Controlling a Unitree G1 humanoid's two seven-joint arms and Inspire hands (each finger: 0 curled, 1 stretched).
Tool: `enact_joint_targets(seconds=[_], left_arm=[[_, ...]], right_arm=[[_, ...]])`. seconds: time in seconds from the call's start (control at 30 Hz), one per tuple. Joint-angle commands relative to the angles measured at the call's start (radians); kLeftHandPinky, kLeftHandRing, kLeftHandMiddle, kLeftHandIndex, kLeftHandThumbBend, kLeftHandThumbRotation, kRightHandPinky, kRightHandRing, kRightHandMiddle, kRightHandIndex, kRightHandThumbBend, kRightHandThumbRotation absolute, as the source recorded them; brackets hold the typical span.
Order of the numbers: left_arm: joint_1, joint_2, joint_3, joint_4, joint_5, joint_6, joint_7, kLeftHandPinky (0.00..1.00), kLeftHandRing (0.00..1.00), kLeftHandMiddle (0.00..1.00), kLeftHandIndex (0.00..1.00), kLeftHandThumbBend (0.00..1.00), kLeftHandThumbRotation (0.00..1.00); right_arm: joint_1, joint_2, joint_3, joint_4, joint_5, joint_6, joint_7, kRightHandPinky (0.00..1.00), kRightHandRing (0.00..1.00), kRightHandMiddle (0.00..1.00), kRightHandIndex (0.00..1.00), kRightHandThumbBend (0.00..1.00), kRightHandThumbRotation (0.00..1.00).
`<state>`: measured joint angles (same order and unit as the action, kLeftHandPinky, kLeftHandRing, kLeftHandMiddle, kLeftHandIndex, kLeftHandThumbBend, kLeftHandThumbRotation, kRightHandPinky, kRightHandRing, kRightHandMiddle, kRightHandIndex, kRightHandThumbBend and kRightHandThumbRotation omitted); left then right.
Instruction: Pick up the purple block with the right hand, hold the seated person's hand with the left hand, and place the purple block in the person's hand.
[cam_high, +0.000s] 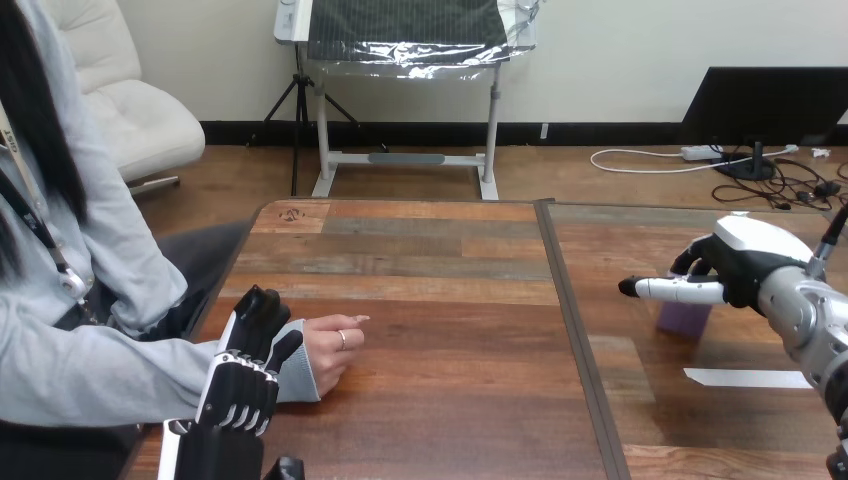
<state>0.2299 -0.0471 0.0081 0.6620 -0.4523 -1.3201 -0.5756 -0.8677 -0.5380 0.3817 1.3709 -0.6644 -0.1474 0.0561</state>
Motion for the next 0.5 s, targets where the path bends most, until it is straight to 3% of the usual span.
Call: enact_joint_targets(seconds=[0.0,0.27,0.47], left_arm=[[-0.038,-0.002,-0.021,-0.033,-0.003,-0.011,-0.004,0.89,0.94,0.95,0.93,1.00,0.71],[-0.036,-0.005,-0.028,-0.037,-0.009,0.000,-0.005,0.89,0.94,0.95,0.93,0.99,0.71],[-0.035,-0.005,-0.030,-0.039,-0.007,-0.004,-0.003,0.90,0.95,0.95,0.93,0.99,0.72]], right_arm=[[0.030,0.046,0.016,0.014,0.000,-0.008,0.062,0.64,0.70,0.73,0.72,0.76,0.83],[0.036,0.046,0.020,0.010,-0.001,-0.010,0.078,0.68,0.74,0.77,0.76,0.76,0.81],[0.053,0.038,-0.001,0.009,0.021,-0.025,0.089,0.70,0.76,0.78,0.79,0.80,0.75]])
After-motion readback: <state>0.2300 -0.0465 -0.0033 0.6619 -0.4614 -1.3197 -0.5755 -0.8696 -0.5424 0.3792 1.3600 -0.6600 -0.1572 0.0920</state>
